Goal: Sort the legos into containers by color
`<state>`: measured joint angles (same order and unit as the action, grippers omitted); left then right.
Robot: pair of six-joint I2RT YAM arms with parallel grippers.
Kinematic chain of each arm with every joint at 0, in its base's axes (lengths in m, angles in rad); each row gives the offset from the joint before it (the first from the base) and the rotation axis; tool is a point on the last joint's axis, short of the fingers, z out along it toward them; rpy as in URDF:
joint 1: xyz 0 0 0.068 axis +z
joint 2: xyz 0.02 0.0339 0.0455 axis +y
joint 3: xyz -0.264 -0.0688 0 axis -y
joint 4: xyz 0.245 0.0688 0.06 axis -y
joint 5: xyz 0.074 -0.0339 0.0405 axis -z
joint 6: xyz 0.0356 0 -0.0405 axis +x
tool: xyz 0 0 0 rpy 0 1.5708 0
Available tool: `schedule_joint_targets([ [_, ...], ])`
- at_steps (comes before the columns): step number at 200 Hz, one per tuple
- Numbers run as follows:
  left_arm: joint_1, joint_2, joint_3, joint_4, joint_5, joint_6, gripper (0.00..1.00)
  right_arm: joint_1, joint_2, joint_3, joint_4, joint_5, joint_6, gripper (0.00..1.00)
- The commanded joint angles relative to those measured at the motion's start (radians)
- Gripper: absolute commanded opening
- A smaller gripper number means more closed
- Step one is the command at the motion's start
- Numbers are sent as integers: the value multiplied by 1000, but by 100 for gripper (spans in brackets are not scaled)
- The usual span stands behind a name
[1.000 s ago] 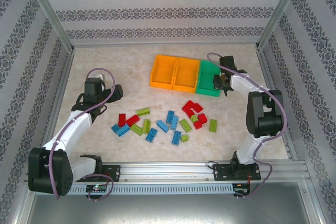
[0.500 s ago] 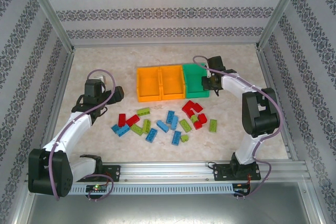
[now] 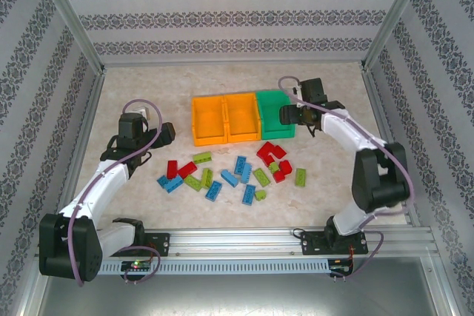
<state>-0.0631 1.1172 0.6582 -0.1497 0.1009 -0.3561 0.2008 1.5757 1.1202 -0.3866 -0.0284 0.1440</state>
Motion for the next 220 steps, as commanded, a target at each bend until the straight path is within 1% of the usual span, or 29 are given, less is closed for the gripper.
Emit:
schedule_joint_targets([
  [1, -23, -16, -16, 3, 20, -14, 100, 8, -89, -66, -68, -94, -21, 83],
  [35, -45, -9, -18, 13, 37, -16, 100, 39, -177, -178, -186, -131, 41, 77],
  [66, -67, 2, -15, 24, 49, -11, 100, 123, -264, -298, -194, -117, 104, 73],
  [91, -78, 15, -4, 24, 60, -11, 100, 178, -287, -353, -194, -94, 149, 68],
  [126, -95, 18, 0, 20, 61, -13, 100, 215, -282, -375, -182, -80, 170, 64],
  [156, -104, 14, -1, 14, 55, -20, 100, 223, -226, -350, -197, -52, 180, 60],
  [220, -112, 1, -4, 3, 46, -18, 100, 245, -137, -292, -236, 3, 173, 56],
])
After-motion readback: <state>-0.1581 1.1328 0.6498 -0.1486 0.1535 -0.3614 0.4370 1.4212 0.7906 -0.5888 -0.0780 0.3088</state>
